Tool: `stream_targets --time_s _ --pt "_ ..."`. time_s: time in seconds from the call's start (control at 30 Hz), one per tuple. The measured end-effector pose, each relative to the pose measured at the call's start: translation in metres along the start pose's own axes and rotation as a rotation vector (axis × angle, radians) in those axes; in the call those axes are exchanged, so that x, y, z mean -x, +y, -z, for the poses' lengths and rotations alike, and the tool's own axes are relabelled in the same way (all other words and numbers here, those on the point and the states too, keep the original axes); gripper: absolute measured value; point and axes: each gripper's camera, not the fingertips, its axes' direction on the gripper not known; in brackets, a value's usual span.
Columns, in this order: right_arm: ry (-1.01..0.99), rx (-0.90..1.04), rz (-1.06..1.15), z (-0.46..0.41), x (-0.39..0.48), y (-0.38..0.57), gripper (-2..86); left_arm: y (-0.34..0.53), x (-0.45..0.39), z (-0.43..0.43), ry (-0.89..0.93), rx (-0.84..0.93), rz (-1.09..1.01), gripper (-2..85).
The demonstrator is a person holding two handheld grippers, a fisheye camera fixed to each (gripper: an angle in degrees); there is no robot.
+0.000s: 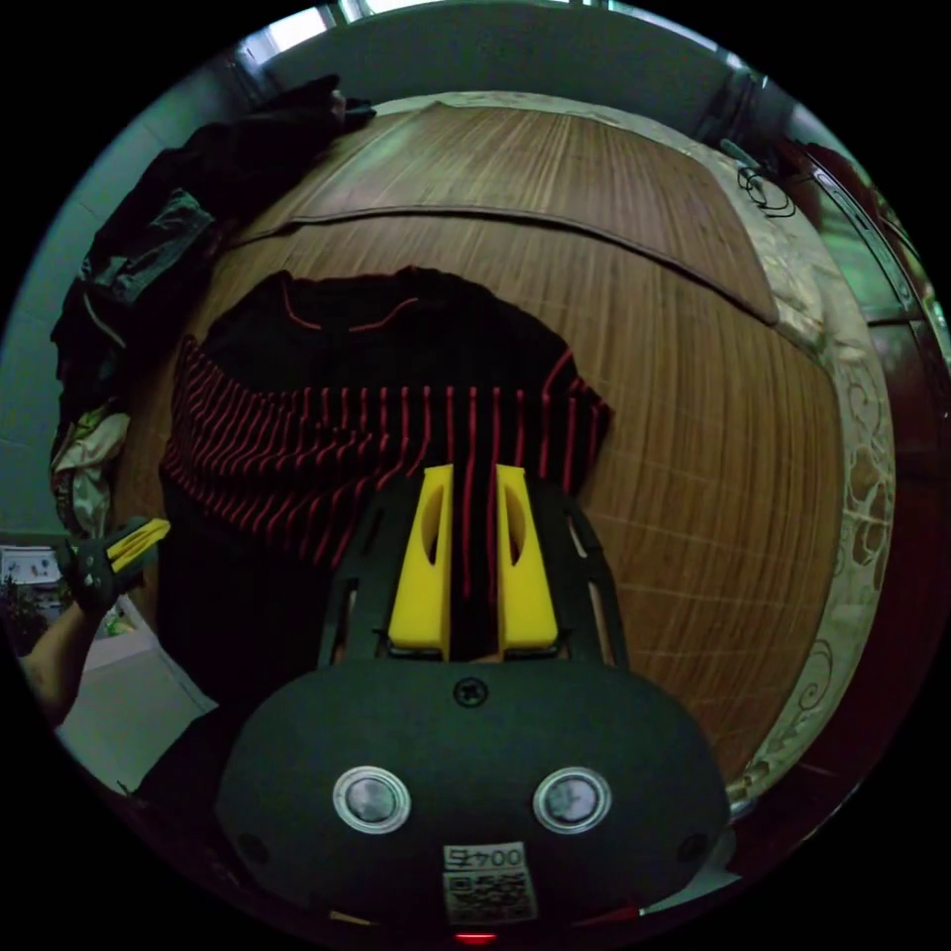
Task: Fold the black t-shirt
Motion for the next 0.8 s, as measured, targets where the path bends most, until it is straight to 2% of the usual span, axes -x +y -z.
stream_targets --time_s 0.1,0.2,0.33,0.47,0.57,0.7,0.8 --pt "-0.078 0.023 0.044 -0.002 0.017 0.023 6.6 -0.006 0.008 0.001 0.033 0.008 0.039 1.1" --pt "-0.058 0.058 0.101 -0.014 0.042 0.037 6.7 -0.016 0.021 0.006 0.055 0.03 0.109 1.2" --pt "-0.05 0.037 0.054 -0.018 0.052 0.043 6.9 -0.037 0.044 0.038 0.05 -0.118 0.223 1.2" --pt "-0.087 0.039 -0.048 -0.026 0.049 0.046 7.6 -0.077 0.051 0.044 0.044 -0.187 0.195 1.2" --pt "-0.056 0.033 -0.014 -0.03 0.056 0.045 5.3 -0.129 0.048 0.029 0.064 -0.211 0.132 1.1" --pt "0.019 0.055 0.087 -0.034 0.065 0.045 2.3 -0.176 0.035 -0.004 0.085 -0.144 0.055 0.9" --pt "0.046 0.064 0.134 -0.034 0.064 0.049 1.3 -0.198 0.029 -0.034 0.017 -0.036 0.024 0.9"
